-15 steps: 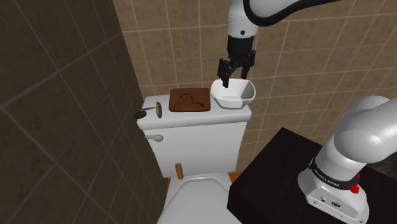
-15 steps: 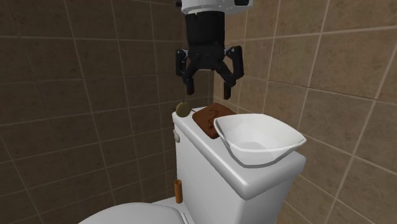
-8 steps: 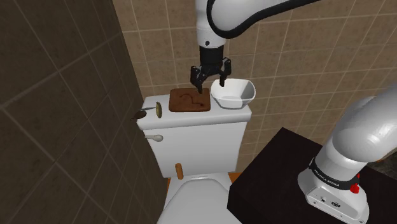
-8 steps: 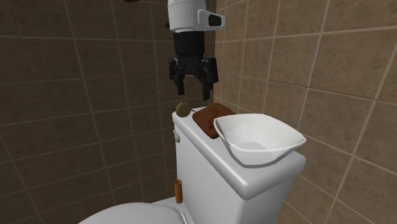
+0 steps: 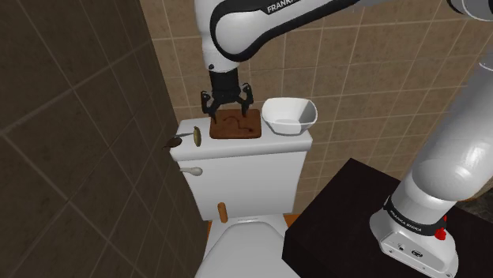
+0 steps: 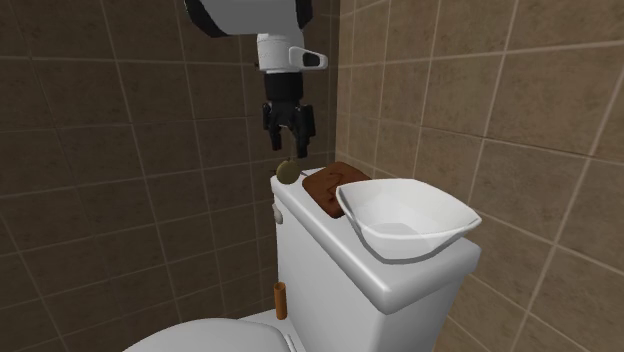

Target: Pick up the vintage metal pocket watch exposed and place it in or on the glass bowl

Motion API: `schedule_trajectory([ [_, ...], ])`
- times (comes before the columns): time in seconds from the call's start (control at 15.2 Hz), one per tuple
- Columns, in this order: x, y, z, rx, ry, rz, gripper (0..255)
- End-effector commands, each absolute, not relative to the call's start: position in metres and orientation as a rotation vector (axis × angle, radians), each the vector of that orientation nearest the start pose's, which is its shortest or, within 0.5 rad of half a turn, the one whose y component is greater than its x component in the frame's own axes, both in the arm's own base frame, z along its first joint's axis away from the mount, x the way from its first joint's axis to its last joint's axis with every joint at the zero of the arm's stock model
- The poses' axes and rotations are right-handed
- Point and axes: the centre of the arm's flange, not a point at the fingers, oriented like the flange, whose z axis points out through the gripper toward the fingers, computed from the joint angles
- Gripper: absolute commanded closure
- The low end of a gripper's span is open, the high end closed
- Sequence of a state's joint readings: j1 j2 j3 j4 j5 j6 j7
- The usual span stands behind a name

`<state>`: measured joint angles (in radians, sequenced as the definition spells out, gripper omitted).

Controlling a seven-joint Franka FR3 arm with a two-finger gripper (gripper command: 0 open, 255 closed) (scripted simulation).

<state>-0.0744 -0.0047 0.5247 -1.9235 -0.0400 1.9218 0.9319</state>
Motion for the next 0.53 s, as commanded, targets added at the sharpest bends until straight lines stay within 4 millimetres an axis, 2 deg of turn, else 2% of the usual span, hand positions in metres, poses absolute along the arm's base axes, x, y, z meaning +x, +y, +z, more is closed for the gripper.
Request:
schedule_trajectory([
  [0.0, 0.526, 0.257, 0.481, -3.064, 0.809, -0.035, 0],
  [0.46, 0.606, 0.299, 0.454, -2.992, 1.037, -0.009, 0],
])
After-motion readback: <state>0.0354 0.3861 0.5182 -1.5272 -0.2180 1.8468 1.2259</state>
